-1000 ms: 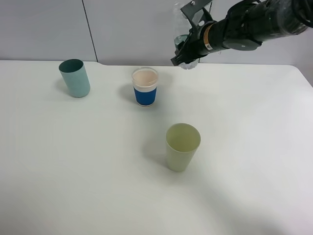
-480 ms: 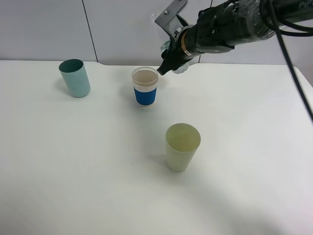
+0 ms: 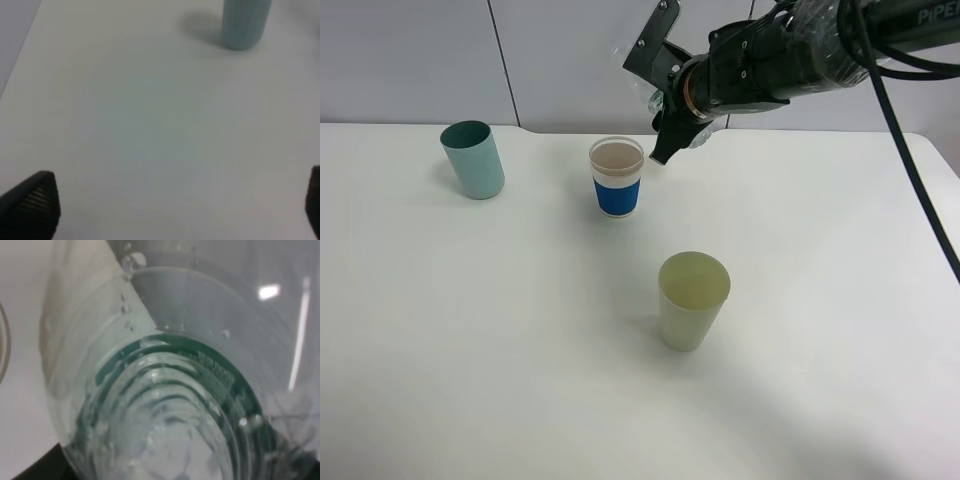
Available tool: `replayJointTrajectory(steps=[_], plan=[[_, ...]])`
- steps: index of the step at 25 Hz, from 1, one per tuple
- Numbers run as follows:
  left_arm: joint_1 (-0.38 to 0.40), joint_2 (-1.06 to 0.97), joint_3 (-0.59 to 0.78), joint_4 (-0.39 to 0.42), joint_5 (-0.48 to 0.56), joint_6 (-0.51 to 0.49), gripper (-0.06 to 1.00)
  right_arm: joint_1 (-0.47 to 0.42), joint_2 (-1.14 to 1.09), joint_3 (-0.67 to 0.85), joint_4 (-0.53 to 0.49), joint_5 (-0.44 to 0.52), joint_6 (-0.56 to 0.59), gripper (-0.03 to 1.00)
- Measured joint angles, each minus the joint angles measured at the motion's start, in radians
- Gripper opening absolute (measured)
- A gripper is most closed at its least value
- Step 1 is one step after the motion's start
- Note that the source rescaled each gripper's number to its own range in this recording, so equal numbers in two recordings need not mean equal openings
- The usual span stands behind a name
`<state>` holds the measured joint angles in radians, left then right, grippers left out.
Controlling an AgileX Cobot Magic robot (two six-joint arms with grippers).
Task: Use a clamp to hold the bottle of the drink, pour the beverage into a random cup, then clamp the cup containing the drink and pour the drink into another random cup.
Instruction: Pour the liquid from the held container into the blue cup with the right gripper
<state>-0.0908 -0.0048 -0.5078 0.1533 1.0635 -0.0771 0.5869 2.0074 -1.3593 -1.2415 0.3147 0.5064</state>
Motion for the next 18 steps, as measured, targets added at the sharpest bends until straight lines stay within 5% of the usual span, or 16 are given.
replayJointTrajectory(steps=[18], plan=[[0.000, 0.000, 0.000, 0.000, 0.000, 0.000, 1.00, 0.002, 0.000, 0.000, -0.045, 0.103, -0.205, 0.00]])
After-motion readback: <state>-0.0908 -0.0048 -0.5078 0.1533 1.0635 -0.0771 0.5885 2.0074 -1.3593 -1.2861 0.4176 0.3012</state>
